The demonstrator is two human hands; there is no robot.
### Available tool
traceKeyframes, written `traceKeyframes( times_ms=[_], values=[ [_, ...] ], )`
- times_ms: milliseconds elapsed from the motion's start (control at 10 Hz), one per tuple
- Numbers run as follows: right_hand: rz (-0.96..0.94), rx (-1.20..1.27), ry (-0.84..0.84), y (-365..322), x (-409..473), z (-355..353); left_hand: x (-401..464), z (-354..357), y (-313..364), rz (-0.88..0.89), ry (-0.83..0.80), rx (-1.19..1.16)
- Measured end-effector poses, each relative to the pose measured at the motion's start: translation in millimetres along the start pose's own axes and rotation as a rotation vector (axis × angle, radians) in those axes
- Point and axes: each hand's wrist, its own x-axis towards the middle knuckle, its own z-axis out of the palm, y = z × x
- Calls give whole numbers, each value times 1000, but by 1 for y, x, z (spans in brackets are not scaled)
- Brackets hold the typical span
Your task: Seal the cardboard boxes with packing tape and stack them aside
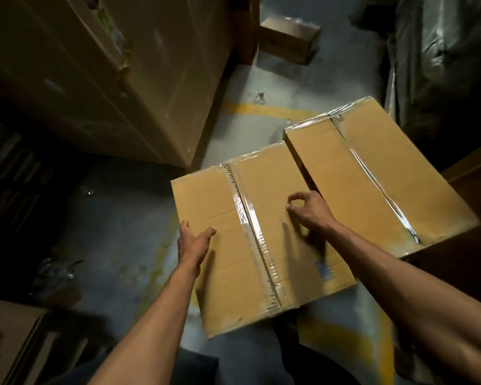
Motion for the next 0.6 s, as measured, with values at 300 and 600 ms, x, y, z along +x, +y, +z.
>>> traceKeyframes(
  times_ms=[300, 600],
  values=[
    [30, -45, 19, 28, 39, 13, 43, 39, -19, 47, -111, 113],
    [37, -160, 59, 60, 40, 22, 42, 63, -48, 93, -183, 291]
  ],
)
